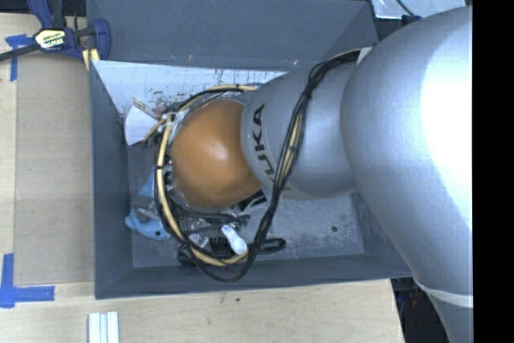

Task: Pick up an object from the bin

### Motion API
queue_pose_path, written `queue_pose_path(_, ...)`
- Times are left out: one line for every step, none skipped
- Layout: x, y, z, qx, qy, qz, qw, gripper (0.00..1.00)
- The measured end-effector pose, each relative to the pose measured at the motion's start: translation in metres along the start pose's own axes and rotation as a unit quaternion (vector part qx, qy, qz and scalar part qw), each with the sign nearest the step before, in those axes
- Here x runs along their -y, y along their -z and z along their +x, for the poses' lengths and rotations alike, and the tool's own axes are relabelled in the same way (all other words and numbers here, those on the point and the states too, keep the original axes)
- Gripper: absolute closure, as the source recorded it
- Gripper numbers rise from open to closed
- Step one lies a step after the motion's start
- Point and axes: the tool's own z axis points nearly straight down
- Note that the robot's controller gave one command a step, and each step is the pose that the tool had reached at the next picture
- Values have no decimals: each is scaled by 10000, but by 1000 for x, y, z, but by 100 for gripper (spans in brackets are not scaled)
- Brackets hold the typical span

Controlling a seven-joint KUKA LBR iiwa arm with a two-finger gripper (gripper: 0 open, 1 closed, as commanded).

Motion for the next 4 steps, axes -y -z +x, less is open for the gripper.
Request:
queue_pose_path(-5, 92, -21, 6, -1481, 12, 9890, 0)
queue_pose_path(-1, 163, -9, -32, -163, -16, 9999, 0)
queue_pose_path(33, 98, 38, 4, -2005, 10, 9797, 0)
queue_pose_path(17, 180, 6, 39, -645, 20, 9979, 0)
